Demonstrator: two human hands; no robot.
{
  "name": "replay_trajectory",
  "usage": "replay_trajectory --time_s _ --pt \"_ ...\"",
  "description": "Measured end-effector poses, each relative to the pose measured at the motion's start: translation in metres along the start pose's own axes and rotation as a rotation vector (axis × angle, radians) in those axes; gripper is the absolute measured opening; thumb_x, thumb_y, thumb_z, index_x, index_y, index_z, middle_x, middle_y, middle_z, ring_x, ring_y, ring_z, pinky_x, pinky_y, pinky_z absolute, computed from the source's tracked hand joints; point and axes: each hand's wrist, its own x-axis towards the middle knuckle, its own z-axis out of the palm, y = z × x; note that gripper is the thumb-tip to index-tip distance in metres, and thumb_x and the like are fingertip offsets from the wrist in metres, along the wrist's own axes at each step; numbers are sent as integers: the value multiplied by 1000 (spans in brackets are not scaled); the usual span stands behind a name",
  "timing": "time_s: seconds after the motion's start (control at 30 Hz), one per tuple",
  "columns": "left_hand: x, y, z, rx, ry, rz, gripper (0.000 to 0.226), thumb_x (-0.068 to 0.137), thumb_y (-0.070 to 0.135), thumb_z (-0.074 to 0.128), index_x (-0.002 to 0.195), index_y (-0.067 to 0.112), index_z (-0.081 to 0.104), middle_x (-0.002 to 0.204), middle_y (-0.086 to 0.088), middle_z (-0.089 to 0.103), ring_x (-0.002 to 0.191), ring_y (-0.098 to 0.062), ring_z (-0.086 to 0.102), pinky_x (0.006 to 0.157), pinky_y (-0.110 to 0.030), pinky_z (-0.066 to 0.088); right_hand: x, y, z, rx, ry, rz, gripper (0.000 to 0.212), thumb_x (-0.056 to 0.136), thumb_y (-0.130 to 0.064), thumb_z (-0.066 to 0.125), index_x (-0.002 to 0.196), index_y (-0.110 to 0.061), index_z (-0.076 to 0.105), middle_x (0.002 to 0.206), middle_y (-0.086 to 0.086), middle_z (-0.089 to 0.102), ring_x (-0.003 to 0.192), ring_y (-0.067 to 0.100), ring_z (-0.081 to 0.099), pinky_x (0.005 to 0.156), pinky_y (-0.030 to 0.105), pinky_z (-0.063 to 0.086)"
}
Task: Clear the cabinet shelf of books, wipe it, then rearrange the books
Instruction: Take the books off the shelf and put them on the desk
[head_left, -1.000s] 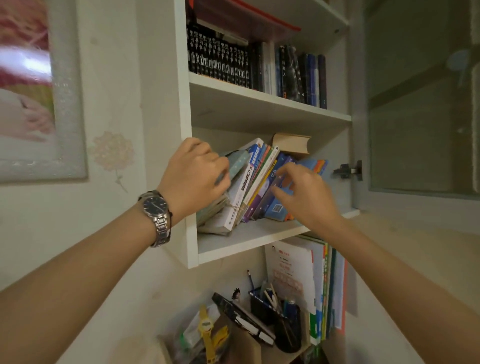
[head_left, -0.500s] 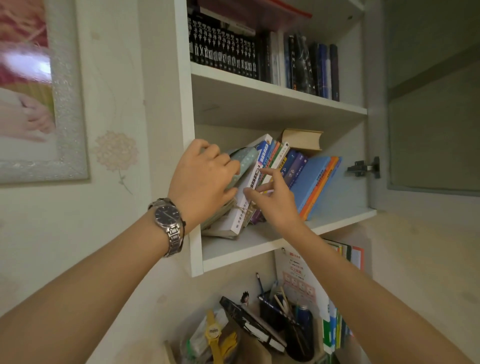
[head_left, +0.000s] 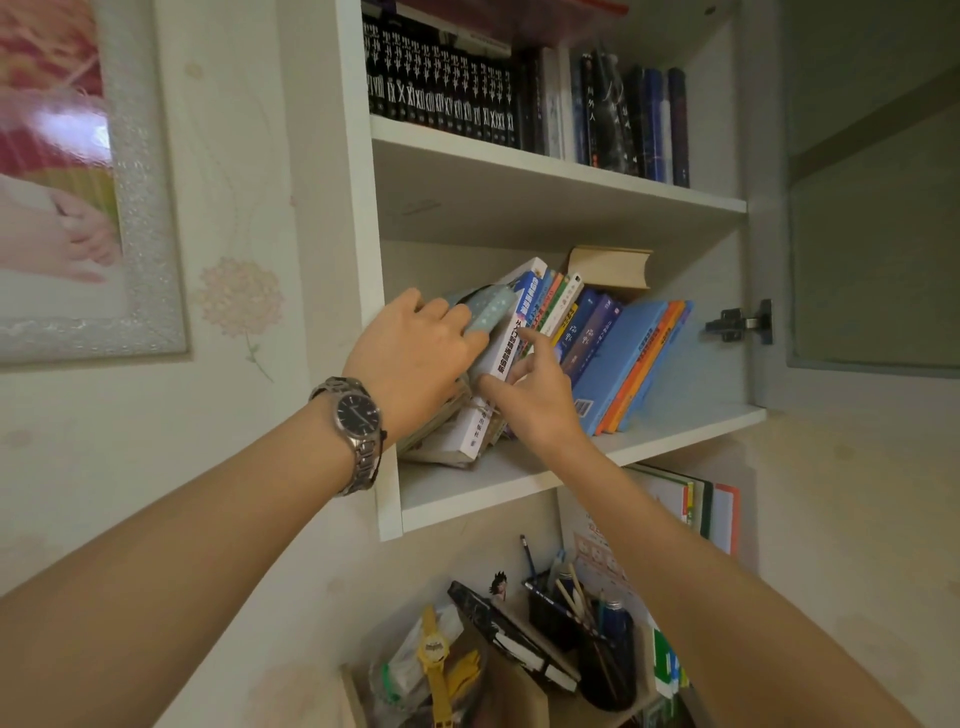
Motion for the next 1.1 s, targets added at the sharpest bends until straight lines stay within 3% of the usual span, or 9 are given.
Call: replay_trajectory --time_s 0.23,0.37,0.5,0.63,0.73,0.8,1.0,1.1 --pt "2 0 -3 9 -21 -44 38 94 38 50 127 22 39 115 -3 56 104 -22 55 85 -32 34 -10 2 2 17 43 -30 72 84 -9 69 144 -17 30 78 -15 51 69 -4 55 56 2 43" --pt "3 1 -4 1 -25 -66 35 94 36 49 124 22 40 113 -2 58 102 -21 57 84 -32 33 -24 4 3 60 58 -57 75 81 -10 72 141 -23 28 87 -9 63 83 6 67 78 27 58" --pt "2 1 -4 -6 -17 -82 30 95 33 49 122 22 42 108 -1 59 98 -21 57 81 -31 32 -36 5 2 111 107 -85 71 82 -7 71 138 -25 31 85 -12 61 76 -2 66 67 14 54" --pt "1 1 -3 -40 14 -85 28 94 32 50 120 23 45 106 1 58 97 -19 56 81 -30 32 -37 4 4 92 111 -82 74 84 -11 70 141 -28 27 97 -8 63 81 0 66 65 12 53" --pt "0 1 -3 -48 21 -92 27 93 30 50 118 23 47 104 1 59 95 -19 56 80 -30 32 -23 4 4 99 128 -30 81 84 -14 67 145 -35 17 120 4 61 97 13 66 79 33 59" --pt "0 2 -4 -50 15 -95 27 92 30 51 118 22 48 104 1 60 94 -19 57 79 -29 32 -16 -2 2 98 118 20 86 84 -10 66 146 -38 13 124 6 59 100 19 66 79 45 59" --pt "0 0 -7 -61 8 -117 31 94 32 50 122 21 46 107 -2 60 95 -21 56 81 -30 32 -23 -11 -5 77 123 14 88 83 -5 65 149 -29 12 130 9 57 107 19 63 87 41 57" --pt "1 1 -7 -53 7 -122 31 95 32 48 123 19 44 106 -2 59 94 -21 56 80 -30 32 -34 -15 -14 143 132 -7 86 83 -1 64 148 -30 15 125 5 58 103 16 65 87 46 56"
